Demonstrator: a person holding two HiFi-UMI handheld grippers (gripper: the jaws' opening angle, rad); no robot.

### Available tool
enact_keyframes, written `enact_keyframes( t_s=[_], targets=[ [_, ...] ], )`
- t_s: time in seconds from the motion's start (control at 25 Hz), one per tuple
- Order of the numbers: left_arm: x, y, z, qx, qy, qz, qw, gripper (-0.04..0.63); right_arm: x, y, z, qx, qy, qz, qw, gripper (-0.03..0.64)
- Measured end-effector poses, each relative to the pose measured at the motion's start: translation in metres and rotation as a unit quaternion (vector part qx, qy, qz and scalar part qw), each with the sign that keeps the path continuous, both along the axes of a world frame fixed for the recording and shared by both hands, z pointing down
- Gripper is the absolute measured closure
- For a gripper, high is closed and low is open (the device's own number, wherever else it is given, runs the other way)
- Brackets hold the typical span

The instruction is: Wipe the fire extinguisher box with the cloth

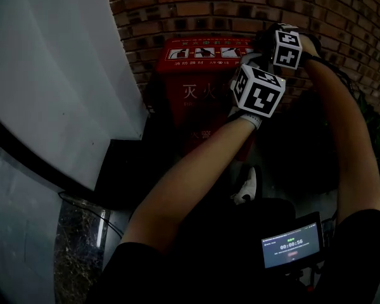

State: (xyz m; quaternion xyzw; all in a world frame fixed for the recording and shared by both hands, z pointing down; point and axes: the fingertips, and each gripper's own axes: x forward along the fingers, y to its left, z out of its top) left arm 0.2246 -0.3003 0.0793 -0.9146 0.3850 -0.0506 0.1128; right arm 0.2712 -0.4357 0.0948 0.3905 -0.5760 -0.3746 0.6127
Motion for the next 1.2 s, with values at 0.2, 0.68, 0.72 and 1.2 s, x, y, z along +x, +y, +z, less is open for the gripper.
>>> enact_keyframes(
  t_s=[0.2,0.68,0.72,1.2],
  targets=[
    [0.000,-0.010,-0.001,-0.006,0.011,0.014,0.9998,0.598,0.006,-0.023,-0.007,0.006,0.005,0.005,1.000,0.551],
    [-0.012,-0.017,0.009,-0.001,0.006,0.008,0.9999,0.598,-0.005,-0.021,0.009,-0.021,0.008,-0.004,1.000,0.552],
    [-0.013,-0.017,0.009,0.000,0.007,0.008,0.9999,0.598,-0.006,-0.017,0.009,-0.022,0.008,-0.006,1.000,0.552],
    [-0.031,0.021,-0.004,0.008,0.022,0.018,0.9996,0.598,-0.027,0.043,0.014,-0.036,0.022,-0.032,0.999,0.552]
  ],
)
